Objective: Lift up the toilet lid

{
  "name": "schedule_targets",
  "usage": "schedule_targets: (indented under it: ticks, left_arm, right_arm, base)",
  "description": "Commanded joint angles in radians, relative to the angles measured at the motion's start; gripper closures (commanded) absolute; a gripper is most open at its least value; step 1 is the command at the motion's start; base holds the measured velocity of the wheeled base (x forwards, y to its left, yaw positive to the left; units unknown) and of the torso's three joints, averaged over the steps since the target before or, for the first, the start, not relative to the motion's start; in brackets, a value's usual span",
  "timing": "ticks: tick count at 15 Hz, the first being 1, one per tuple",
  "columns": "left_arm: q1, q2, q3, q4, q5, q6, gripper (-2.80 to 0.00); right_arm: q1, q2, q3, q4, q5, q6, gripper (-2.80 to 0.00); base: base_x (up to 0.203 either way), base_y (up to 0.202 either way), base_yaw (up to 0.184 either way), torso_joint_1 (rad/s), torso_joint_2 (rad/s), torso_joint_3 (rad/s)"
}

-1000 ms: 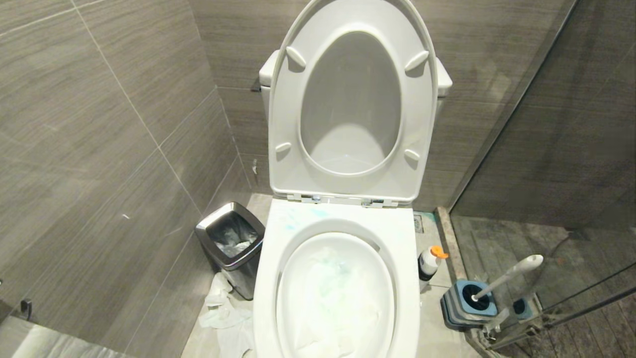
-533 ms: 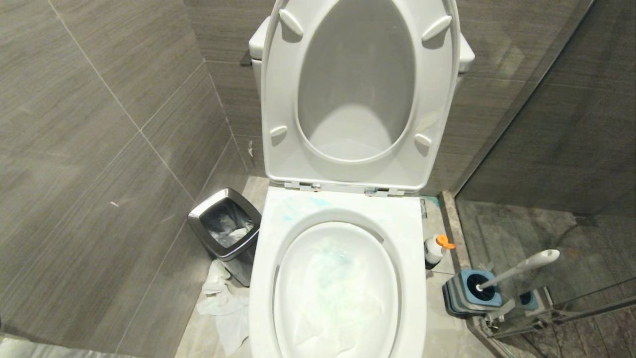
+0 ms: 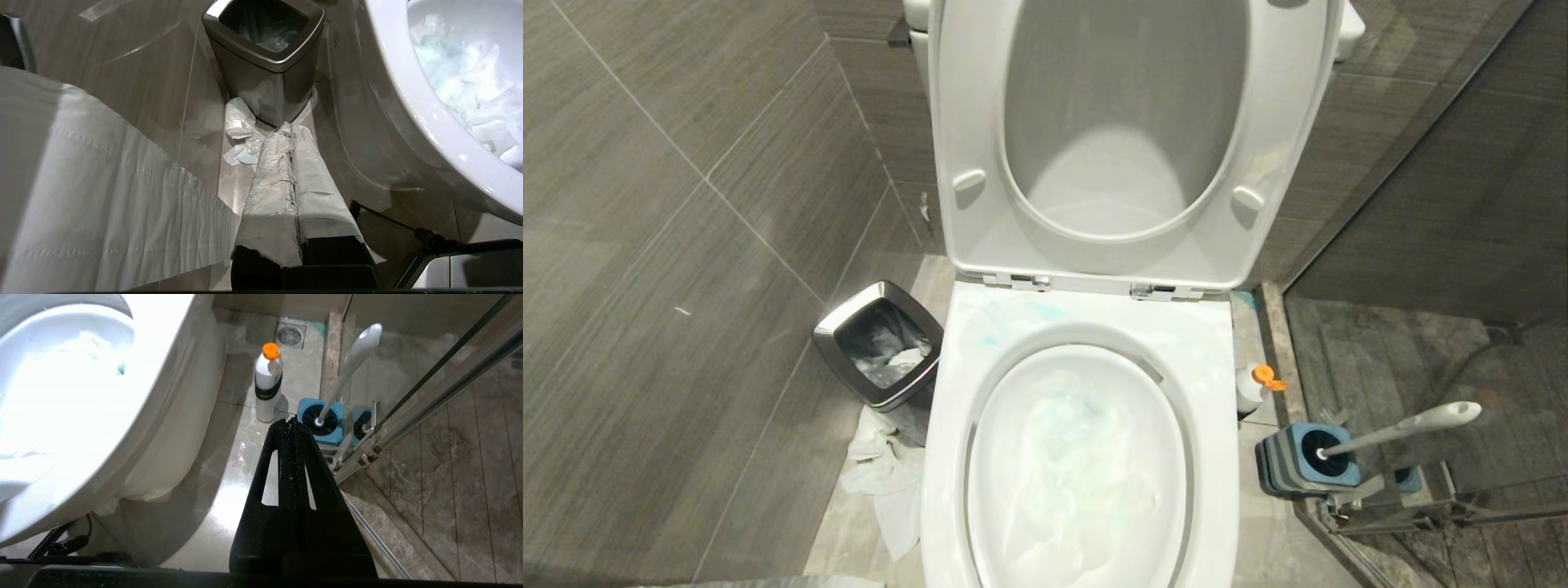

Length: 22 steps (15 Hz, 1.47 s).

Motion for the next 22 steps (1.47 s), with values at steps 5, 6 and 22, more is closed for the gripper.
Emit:
schedule_targets:
  ticks: [5,6,22]
  left_arm:
    - [0.0,0.001,0.0,0.0,-0.001,0.002,0.0]
    - [0.0,0.001,0.0,0.0,-0.001,0.002,0.0]
    - [0.0,0.001,0.003,-0.005,-0.001,0.011,0.0]
  right_arm:
    - [0.001,0.001,0.0,0.0,0.0,0.0,0.0]
    - [0.0,0.001,0.0,0.0,0.0,0.0,0.0]
    - [0.0,0.001,0.0,0.0,0.0,0.002,0.0]
  base:
    - [0.0,0.0,0.0,0.006,0.0,-0.203]
    - [0.0,0.0,0.0,0.002,0.0,-0.2]
    - [0.0,0.0,0.0,0.003,0.0,-0.198]
